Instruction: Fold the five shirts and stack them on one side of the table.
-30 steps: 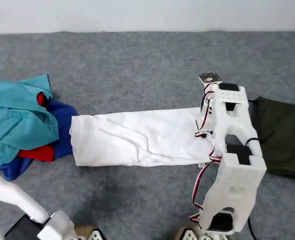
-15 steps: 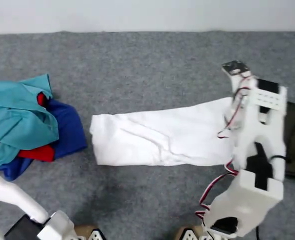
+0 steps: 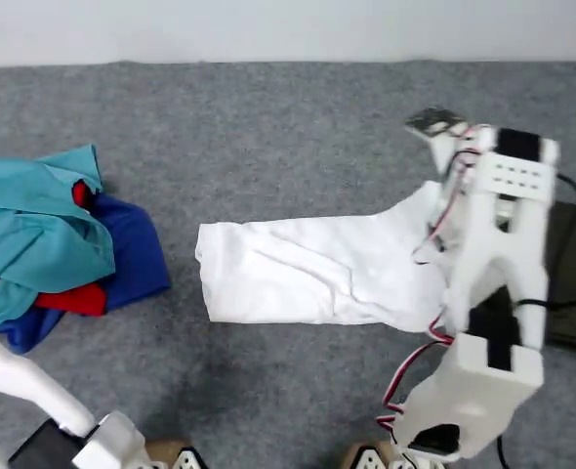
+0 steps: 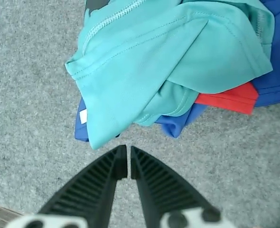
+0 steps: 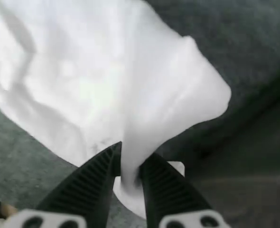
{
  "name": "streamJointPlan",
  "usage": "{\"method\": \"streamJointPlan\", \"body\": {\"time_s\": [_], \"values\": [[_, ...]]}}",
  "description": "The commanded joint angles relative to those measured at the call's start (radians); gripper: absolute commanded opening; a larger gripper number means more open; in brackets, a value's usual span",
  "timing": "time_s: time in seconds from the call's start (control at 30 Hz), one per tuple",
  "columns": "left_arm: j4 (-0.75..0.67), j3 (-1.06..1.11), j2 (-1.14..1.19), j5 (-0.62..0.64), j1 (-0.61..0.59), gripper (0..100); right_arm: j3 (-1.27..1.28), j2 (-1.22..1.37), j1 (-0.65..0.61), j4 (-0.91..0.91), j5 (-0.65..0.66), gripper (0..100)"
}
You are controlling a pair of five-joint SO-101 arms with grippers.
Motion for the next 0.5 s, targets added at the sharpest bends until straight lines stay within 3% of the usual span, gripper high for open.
{"method": "streamJointPlan", "body": {"time_s": [0.0, 0.47], "values": [[0.018, -0.001, -0.037, -0.006, 0.037, 2, -0.060, -0.111, -0.104, 0.035, -0.072, 1.0], [0.017, -0.002, -0.037, -0.003, 0.086, 2, -0.057, -0.122, -0.512, -0.068, -0.310, 1.0]]}}
